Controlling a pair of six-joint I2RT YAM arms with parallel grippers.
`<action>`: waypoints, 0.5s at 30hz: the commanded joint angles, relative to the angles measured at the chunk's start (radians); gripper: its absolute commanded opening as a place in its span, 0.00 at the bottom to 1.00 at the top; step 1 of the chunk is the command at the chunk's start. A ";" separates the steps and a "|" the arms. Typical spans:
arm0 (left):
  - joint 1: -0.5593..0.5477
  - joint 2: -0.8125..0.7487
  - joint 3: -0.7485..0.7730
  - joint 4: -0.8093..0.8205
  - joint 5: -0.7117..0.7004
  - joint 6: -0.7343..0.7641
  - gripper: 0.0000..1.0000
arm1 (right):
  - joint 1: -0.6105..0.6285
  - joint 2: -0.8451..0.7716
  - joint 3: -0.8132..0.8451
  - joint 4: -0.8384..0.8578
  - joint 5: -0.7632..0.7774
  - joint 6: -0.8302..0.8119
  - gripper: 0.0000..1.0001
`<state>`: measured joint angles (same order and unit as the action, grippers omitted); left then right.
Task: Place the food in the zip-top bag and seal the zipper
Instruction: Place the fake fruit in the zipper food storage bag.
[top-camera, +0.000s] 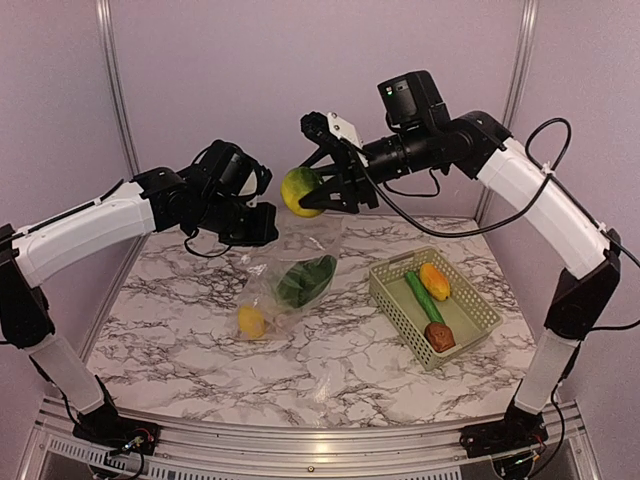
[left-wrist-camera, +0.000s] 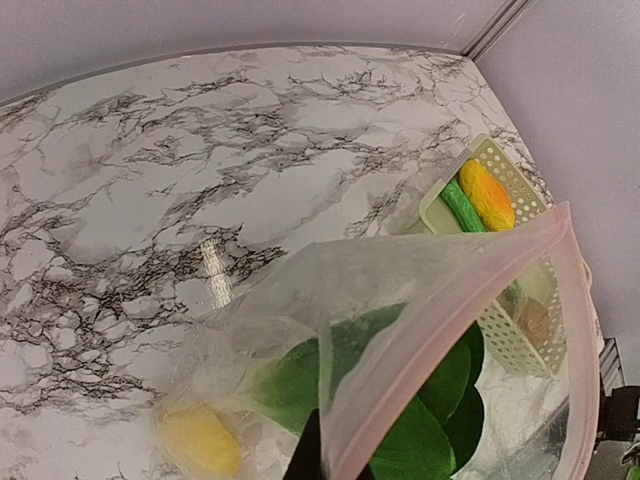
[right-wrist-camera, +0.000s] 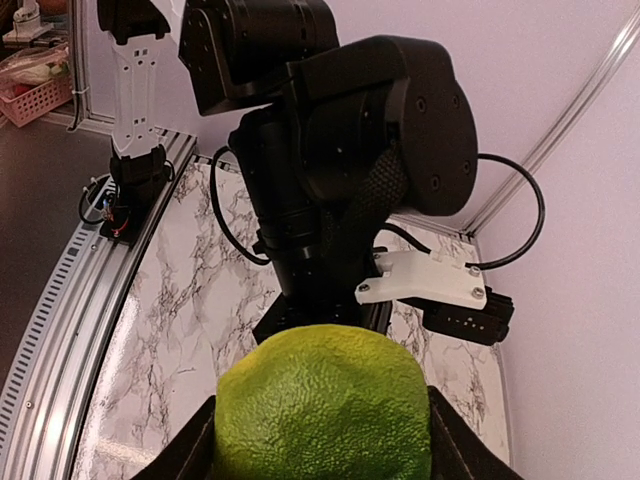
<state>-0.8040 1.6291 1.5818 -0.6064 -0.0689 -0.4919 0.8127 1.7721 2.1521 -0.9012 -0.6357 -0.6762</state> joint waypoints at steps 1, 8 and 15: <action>0.005 -0.058 -0.010 0.016 0.000 -0.012 0.02 | 0.005 0.057 0.013 0.041 -0.005 0.024 0.43; 0.006 -0.088 -0.020 0.019 0.012 -0.033 0.03 | 0.004 0.090 -0.049 0.152 -0.003 0.065 0.37; 0.006 -0.107 -0.042 0.030 0.014 -0.053 0.03 | 0.004 0.136 -0.051 0.199 0.018 0.111 0.38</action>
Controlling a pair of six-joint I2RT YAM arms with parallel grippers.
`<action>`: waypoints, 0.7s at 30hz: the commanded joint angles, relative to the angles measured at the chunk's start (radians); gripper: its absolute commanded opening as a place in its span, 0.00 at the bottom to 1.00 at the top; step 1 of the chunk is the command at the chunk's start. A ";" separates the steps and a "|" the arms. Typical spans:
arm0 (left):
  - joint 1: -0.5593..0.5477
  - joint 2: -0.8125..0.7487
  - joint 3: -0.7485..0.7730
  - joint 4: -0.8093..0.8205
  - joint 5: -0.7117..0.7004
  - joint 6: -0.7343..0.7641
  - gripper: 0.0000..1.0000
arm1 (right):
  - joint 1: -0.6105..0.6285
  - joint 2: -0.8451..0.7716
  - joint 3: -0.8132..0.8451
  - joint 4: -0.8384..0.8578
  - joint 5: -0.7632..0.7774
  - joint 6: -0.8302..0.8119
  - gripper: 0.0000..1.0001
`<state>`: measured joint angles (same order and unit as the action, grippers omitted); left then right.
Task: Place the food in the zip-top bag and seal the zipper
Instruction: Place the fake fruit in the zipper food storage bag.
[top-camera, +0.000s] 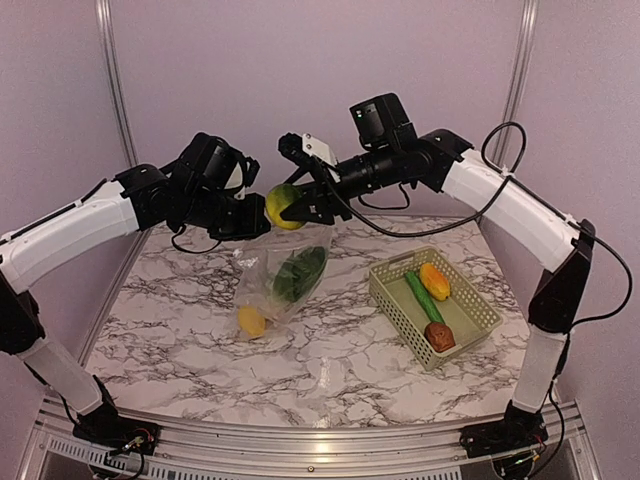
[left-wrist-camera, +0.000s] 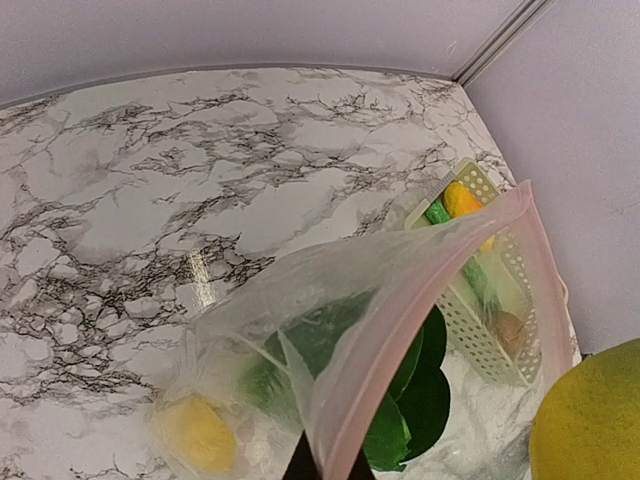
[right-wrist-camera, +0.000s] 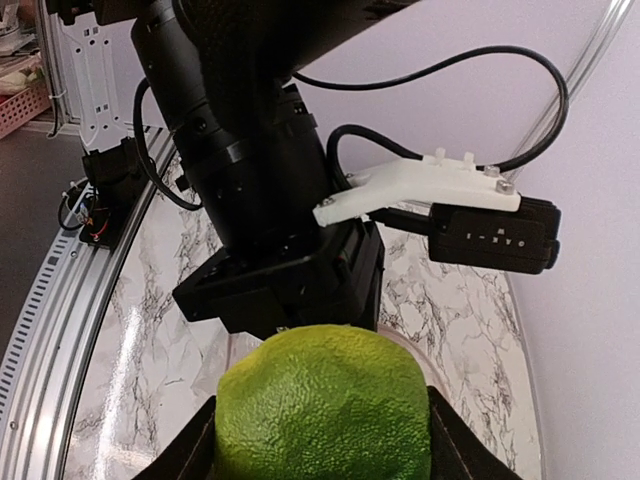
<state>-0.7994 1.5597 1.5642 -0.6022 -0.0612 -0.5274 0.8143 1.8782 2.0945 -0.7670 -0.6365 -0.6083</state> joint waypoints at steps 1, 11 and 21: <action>0.001 -0.042 -0.031 0.030 0.008 -0.022 0.03 | 0.003 0.037 0.006 0.070 0.026 0.047 0.38; 0.001 -0.070 -0.066 0.049 0.013 -0.047 0.03 | 0.001 0.094 0.013 0.103 0.068 0.090 0.39; 0.002 -0.093 -0.089 0.041 -0.008 -0.040 0.04 | 0.002 0.086 -0.001 0.094 0.126 0.085 0.81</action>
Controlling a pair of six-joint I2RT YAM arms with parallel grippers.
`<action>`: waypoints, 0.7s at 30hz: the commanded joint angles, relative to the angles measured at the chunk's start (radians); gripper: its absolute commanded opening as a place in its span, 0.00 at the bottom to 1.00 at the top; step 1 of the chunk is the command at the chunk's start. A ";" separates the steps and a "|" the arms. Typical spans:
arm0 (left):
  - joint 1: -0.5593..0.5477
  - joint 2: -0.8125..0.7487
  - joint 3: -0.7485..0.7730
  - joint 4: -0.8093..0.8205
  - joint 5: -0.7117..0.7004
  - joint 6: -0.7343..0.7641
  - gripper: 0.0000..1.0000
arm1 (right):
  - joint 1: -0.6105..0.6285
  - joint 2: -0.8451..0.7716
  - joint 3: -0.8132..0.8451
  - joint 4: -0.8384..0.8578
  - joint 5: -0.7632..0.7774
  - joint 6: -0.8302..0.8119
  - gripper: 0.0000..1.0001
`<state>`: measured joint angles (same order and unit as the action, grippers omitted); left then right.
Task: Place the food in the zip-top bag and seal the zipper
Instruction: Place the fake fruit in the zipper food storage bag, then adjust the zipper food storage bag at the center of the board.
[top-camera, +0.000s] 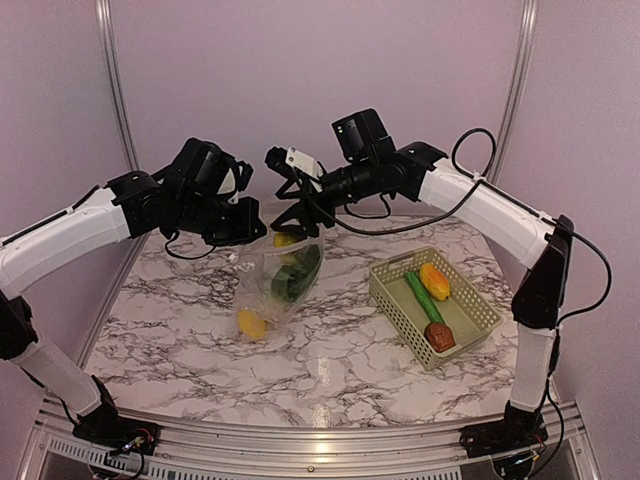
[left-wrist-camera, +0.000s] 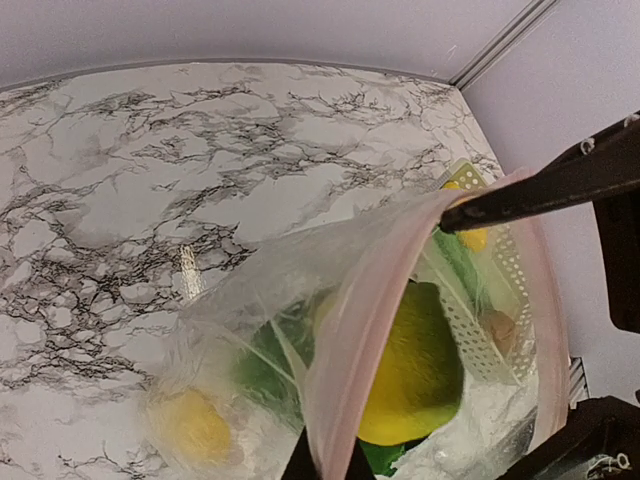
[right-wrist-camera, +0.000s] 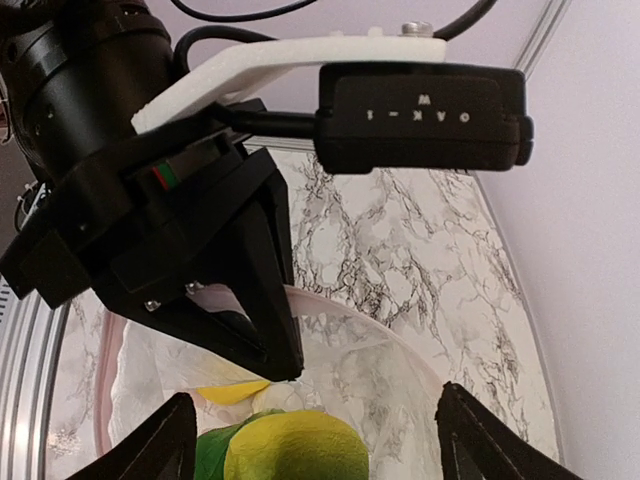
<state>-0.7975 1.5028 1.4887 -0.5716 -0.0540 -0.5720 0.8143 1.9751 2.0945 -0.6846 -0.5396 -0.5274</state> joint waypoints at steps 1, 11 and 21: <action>0.000 -0.039 -0.018 0.012 -0.018 0.004 0.04 | 0.002 -0.021 -0.002 0.009 0.032 0.003 0.82; 0.000 -0.039 -0.047 0.027 -0.010 0.010 0.04 | 0.002 -0.183 -0.120 -0.164 -0.011 -0.266 0.68; 0.000 -0.030 -0.035 0.023 0.048 0.050 0.07 | 0.005 -0.190 -0.176 -0.265 0.028 -0.371 0.59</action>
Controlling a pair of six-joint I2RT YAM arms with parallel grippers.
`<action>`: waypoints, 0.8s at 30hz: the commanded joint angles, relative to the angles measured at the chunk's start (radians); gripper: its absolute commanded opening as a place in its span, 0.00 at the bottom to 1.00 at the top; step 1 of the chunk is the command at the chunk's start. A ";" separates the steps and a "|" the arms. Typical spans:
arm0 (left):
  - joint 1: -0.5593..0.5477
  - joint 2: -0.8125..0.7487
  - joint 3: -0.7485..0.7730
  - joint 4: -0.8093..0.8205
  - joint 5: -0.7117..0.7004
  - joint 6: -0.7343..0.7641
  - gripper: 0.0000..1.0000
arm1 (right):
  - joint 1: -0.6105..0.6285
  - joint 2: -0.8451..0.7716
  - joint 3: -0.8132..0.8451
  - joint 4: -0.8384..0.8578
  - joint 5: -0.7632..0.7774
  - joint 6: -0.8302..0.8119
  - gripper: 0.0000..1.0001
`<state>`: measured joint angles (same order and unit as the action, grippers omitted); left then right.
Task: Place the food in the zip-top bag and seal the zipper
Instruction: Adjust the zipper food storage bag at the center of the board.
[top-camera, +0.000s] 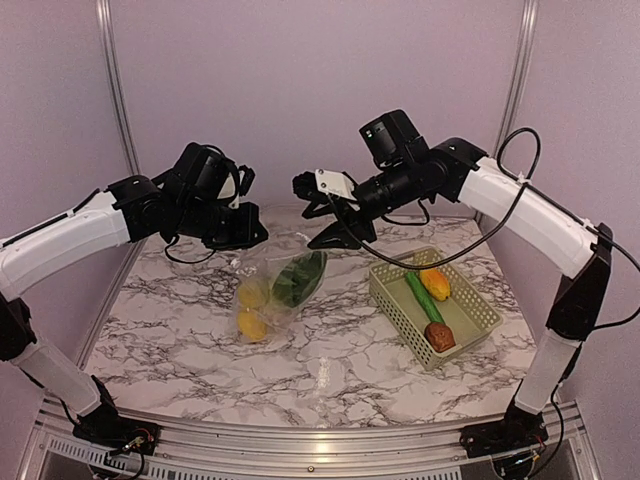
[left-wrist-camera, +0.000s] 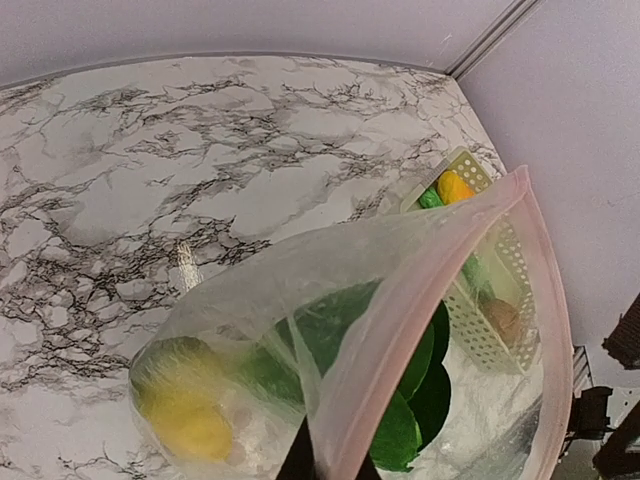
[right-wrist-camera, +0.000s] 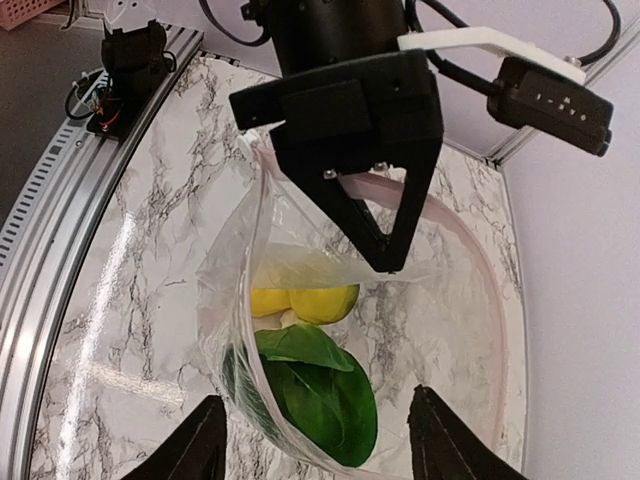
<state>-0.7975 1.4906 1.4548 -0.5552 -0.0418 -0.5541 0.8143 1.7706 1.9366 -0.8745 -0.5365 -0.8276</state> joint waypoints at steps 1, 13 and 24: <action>0.000 -0.015 0.001 0.006 0.058 0.036 0.08 | 0.005 0.024 -0.013 -0.089 0.030 -0.084 0.58; -0.001 -0.036 0.020 -0.110 0.096 0.046 0.22 | 0.076 0.095 0.062 -0.192 0.100 -0.197 0.20; -0.002 -0.050 0.044 -0.235 0.079 0.105 0.18 | 0.077 0.096 0.095 -0.183 0.077 -0.182 0.02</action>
<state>-0.7979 1.4456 1.4597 -0.7109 0.0441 -0.4896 0.8883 1.8614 1.9850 -1.0443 -0.4572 -1.0073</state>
